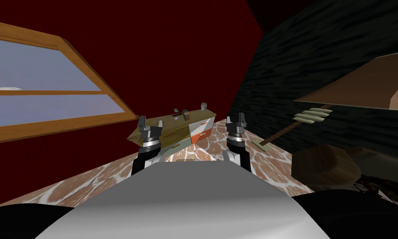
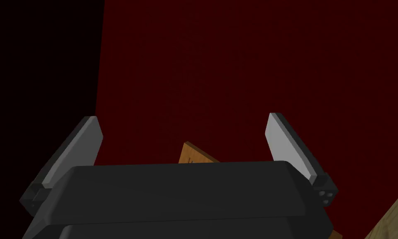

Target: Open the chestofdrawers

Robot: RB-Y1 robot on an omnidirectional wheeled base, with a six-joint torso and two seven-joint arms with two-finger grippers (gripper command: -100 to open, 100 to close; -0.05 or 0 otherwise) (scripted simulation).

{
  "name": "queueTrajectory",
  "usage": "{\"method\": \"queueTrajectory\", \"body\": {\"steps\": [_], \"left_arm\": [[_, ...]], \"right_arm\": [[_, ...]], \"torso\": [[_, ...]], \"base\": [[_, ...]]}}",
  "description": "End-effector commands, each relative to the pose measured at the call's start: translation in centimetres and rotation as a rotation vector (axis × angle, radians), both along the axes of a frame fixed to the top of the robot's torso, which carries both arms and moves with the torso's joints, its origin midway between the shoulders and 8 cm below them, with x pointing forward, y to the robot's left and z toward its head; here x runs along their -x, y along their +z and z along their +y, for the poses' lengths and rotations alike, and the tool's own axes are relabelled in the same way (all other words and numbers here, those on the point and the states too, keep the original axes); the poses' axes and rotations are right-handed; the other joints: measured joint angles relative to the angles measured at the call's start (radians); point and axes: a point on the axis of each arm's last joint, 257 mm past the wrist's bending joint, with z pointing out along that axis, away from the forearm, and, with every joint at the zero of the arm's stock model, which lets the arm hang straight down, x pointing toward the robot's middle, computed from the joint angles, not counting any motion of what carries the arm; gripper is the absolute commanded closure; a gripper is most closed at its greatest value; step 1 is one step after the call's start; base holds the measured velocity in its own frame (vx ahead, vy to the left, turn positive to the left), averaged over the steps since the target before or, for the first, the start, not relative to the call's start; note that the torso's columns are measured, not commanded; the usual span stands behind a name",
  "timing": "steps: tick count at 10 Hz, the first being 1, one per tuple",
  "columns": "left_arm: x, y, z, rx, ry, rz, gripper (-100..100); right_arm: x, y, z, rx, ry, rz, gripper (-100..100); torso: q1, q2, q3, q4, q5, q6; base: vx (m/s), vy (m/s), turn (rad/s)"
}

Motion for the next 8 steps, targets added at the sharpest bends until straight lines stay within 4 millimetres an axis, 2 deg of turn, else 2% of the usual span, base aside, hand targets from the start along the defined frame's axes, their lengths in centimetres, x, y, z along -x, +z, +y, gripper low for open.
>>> {"method": "queueTrajectory", "body": {"steps": [1,8], "left_arm": [[0.0,0.0,0.0,0.0,0.0,0.0,0],[0.01,0.01,0.0,0.0,0.0,0.0,0]], "right_arm": [[0.0,0.0,0.0,0.0,0.0,0.0,0],[0.01,0.02,0.0,0.0,0.0,0.0,0]], "torso": [[0.0,0.04,-0.082,0.041,0.0,0.0],[0.0,0.544,-1.087,0.544,0.0,0.0]], "base": [[0.0,0.0,0.0],[0.0,0.0,0.0]]}}
